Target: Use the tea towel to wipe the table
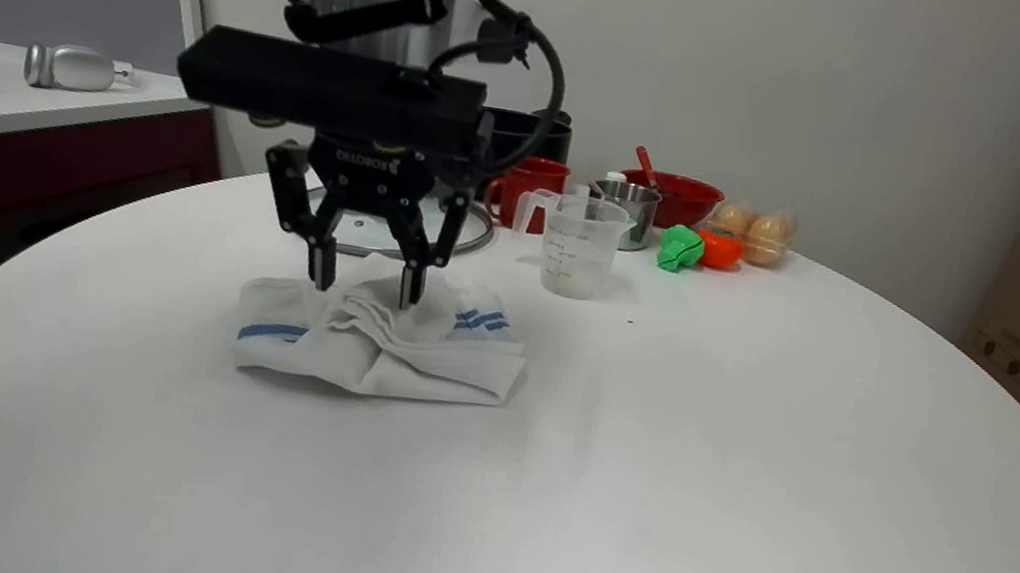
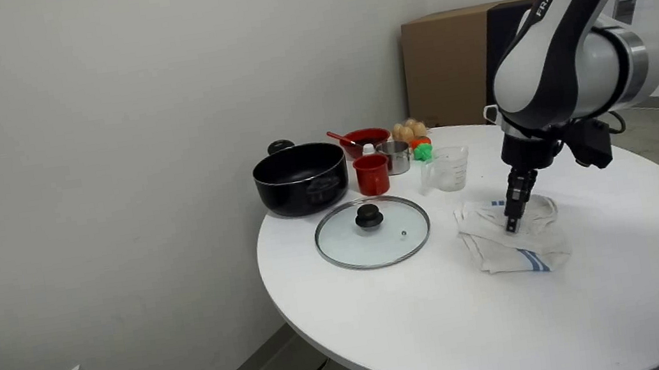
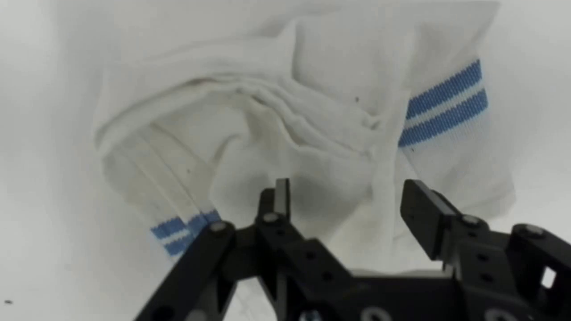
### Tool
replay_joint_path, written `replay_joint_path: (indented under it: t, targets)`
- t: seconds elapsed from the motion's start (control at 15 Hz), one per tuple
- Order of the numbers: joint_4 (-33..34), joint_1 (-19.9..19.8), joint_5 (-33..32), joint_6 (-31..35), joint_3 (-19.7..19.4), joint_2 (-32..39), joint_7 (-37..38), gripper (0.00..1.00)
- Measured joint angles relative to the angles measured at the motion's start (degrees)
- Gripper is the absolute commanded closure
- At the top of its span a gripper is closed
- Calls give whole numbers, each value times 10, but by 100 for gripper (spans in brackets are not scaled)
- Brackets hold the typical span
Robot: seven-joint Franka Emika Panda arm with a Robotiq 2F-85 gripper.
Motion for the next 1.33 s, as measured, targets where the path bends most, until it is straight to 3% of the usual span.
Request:
replay_joint_path:
  t: [0.33, 0.6, 0.87, 1.33]
  targets:
    - [-14, 13, 73, -20, 27, -75, 74, 0]
    - [-33, 53, 97, -59, 2, -164, 195, 0]
    - [-53, 110, 107, -105, -26, -252, 261, 0]
    - [-53, 123, 107, -102, -47, -236, 260, 0]
